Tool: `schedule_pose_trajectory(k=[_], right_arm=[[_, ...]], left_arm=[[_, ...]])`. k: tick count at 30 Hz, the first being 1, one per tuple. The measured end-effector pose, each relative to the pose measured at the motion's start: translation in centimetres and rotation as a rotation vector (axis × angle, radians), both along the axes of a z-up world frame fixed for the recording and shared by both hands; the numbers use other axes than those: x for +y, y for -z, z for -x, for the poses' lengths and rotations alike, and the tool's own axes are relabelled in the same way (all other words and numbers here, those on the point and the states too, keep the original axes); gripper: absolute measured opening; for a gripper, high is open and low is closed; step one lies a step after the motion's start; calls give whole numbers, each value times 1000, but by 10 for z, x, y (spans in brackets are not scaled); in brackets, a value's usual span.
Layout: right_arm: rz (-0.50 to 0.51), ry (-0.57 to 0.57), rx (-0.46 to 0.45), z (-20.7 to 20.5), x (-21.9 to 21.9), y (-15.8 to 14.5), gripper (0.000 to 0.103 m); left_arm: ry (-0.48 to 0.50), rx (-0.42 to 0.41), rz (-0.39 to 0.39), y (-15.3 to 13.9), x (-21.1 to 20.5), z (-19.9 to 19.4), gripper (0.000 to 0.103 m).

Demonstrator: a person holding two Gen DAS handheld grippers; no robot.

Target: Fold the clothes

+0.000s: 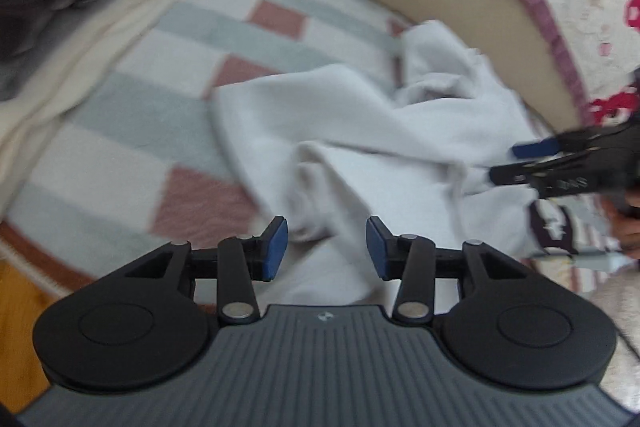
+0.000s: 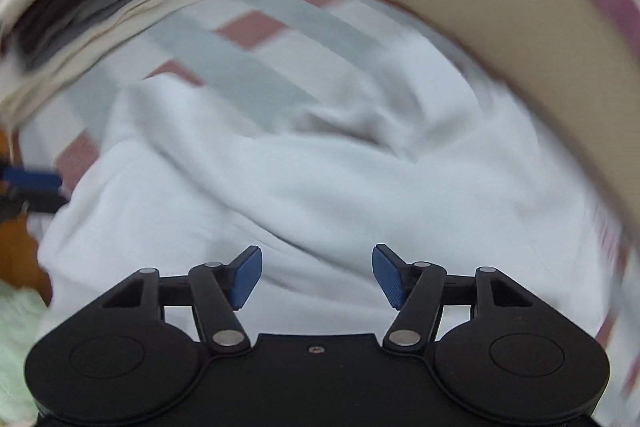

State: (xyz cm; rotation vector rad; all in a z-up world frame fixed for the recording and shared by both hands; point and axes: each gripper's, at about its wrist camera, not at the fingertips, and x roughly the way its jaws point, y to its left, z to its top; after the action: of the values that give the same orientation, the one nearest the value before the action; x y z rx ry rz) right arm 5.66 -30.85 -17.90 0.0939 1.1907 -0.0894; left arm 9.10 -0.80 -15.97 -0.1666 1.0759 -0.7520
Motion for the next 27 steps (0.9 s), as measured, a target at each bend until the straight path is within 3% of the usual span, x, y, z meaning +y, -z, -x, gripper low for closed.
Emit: schedule_pose_trajectory(k=[2,6,8,10,13,15,21,22,25,26,27], right_arm=[[-104,156,32,5,-35,7,66],[-202,531,36,44,-100,14,67],[-382,722,7,73,-131,24,67],[-564,837,-23,94,-151,37,67],[-753,831,-44,98,-158,53,68],[-804,799,-22,91,-156,61,69],[-715,744,46,65,-145,70,75],[-694,736,33,64,-142,68,72],[-613,749,-8,73,-144,59,19],[-602,773,-22,78,-148,56,10],[-568,790,-47,85,-154,49,10]], left_arm=[[-3,23,13,4,-8,-5,44],[8,36,-4,14,-26,-10,43],[49,3,-27,16,-42,-7,32],[79,-58,-48,13,-56,-2,7],[82,-146,-24,1,-64,5,5],[61,-191,-8,-10,-62,7,5],[4,-235,-15,-28,-55,7,0],[-7,-246,-18,-29,-52,10,0],[-26,-257,-40,-31,-45,19,0],[-31,-256,-55,-33,-41,22,0],[-34,-256,-64,-37,-35,26,0]])
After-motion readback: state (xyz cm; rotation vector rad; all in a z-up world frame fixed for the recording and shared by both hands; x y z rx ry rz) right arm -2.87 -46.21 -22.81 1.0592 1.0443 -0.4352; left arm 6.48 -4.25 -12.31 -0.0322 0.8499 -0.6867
